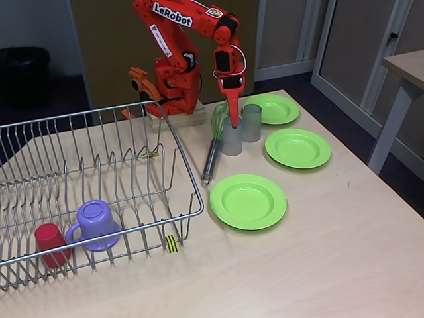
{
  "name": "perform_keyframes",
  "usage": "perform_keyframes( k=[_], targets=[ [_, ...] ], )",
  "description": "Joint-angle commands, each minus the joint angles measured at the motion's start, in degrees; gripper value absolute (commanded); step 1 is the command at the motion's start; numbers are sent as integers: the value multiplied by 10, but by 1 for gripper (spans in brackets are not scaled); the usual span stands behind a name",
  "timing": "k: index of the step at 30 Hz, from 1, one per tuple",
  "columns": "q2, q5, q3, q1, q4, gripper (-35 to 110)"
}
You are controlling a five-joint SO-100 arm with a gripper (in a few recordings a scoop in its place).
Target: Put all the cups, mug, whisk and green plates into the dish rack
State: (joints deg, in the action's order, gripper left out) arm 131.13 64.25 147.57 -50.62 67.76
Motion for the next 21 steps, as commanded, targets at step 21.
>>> perform_keyframes(
  k=[21],
  targets=[
    [-61, -51, 56, 28, -145, 34]
  ],
)
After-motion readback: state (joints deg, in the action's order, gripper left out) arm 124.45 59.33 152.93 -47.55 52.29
